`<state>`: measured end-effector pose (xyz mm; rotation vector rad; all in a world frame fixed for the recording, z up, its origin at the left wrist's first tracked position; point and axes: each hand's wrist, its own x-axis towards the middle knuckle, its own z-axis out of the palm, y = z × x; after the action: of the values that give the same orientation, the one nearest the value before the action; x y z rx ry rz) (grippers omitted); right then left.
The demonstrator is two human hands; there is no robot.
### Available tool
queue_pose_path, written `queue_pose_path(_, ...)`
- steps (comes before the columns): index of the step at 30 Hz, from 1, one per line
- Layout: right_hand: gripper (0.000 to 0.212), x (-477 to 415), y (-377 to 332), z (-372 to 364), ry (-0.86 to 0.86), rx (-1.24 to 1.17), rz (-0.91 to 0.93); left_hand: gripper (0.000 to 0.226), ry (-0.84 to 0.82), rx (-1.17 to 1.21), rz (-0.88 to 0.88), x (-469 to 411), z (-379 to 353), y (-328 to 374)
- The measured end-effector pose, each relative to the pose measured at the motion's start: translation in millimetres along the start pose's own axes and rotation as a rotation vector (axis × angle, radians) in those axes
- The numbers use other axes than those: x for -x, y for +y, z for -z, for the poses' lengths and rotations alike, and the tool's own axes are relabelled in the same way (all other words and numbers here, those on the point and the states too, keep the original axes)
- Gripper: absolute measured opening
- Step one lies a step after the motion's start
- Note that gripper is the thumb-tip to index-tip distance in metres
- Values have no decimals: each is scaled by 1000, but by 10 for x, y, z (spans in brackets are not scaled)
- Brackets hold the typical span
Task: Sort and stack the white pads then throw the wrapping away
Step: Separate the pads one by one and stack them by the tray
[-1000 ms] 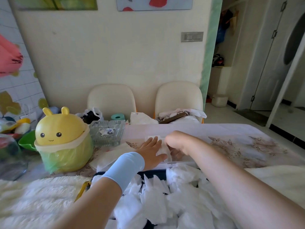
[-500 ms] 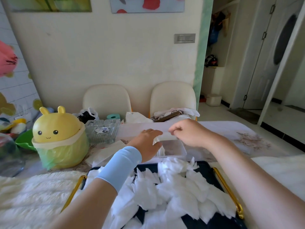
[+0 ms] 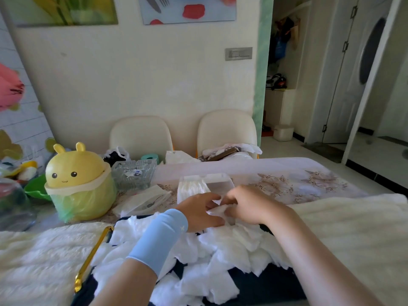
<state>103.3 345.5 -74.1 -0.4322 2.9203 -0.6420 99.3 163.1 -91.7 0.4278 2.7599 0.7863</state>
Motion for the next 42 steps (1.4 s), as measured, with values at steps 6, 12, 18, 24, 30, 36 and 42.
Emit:
queue_pose_path(6,26,56,-47,33,191,-205,117,25,348,141,-99,156,107,7)
queue_pose_path(12,29,172,-158,24,231,-428,191,6,528,322,-120,418,233,-36)
queue_pose_path(18,15,207,-220,38,140,-666,182,22,563,443,32,693,310,-216)
queue_pose_path(24,9,221,-310,-2,234,-747,129,38,285,80,175,819,182,-283)
queue_pose_path(30,12,297,-429,25,243,-805,192,36,500,153,37,896,164,-286)
queue_pose_path(36,20,358,-631,-120,123,-813,290,9,542,611,-68,1064,182,-44)
queue_pose_path(42,49,379,-664,-136,-5,-829,152,9,573,931,78,1111,132,-196)
